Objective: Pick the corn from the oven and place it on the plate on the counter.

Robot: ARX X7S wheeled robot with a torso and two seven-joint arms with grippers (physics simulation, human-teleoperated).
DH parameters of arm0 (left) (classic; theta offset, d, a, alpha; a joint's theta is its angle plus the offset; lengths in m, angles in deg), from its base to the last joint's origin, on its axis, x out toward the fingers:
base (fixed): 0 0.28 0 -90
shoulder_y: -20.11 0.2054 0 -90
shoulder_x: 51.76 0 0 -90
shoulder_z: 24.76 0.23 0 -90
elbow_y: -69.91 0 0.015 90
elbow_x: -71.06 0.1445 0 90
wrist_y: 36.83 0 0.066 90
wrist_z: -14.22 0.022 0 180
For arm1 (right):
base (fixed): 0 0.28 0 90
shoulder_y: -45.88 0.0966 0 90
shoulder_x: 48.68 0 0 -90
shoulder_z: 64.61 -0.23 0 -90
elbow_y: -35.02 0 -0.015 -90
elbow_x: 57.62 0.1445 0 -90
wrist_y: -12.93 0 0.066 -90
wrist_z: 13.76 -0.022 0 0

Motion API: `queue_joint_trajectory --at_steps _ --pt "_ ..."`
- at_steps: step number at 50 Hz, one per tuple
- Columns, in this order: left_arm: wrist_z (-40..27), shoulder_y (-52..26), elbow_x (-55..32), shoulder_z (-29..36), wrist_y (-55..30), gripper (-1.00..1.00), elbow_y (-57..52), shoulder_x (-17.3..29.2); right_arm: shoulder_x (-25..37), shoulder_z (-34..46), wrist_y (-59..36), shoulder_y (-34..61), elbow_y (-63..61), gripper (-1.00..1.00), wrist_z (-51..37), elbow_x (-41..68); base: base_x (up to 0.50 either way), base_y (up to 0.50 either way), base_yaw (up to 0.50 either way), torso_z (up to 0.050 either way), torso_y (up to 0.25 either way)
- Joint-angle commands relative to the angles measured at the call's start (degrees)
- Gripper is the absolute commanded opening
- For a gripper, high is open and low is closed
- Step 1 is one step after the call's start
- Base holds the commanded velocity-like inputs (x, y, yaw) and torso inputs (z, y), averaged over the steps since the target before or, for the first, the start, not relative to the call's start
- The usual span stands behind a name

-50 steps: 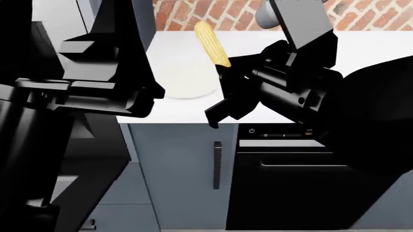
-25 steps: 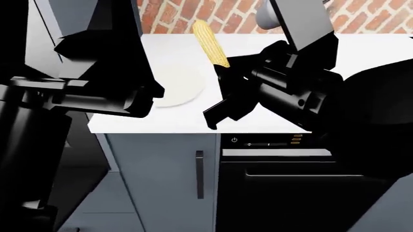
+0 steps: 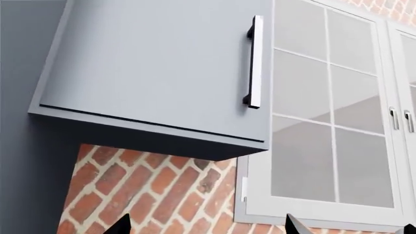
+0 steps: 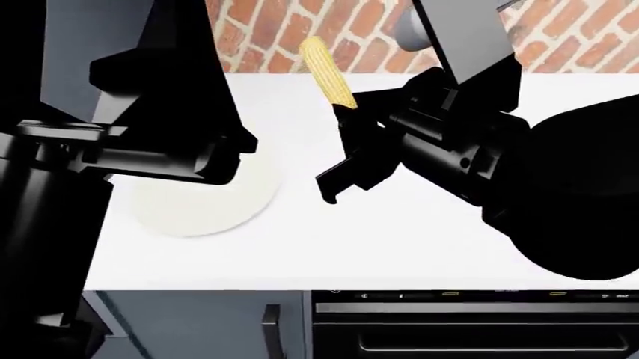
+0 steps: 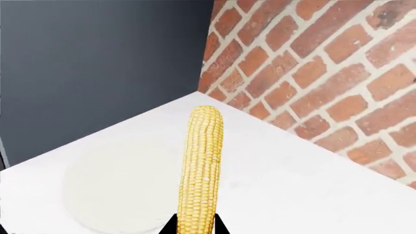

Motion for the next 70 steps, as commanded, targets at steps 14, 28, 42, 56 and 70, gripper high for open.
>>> queue_joint_trajectory --at_steps 14,28,42,56,70 --pt "-0.63 -2.81 2.51 7.96 6.68 1.00 0.17 3.72 0.30 -0.64 -0.42 0.94 -1.54 -1.00 3.56 -5.33 0.36 -0.11 0.00 0.000 0.002" --pt "-1.02 -3.51 3.01 9.77 8.12 1.00 0.22 4.19 0.77 0.77 -1.46 1.54 -2.37 -1.00 3.13 -5.63 0.00 0.00 0.10 0.000 0.001" --pt "-1.05 -3.61 3.70 10.95 9.35 1.00 0.28 4.73 0.78 1.04 -1.05 1.78 -2.40 -1.00 3.47 -5.31 0.02 0.00 0.50 0.000 0.000" --pt "-1.69 -4.85 3.75 12.75 10.64 1.00 0.17 5.38 1.06 1.08 -0.45 1.65 -2.60 -1.00 3.79 -5.10 0.03 0.00 0.50 0.000 0.001" --pt "-1.34 -5.01 4.81 14.57 12.05 1.00 0.41 5.88 1.18 2.01 -0.14 0.07 -2.71 -1.00 4.39 -6.94 0.01 0.00 0.11 0.000 0.001"
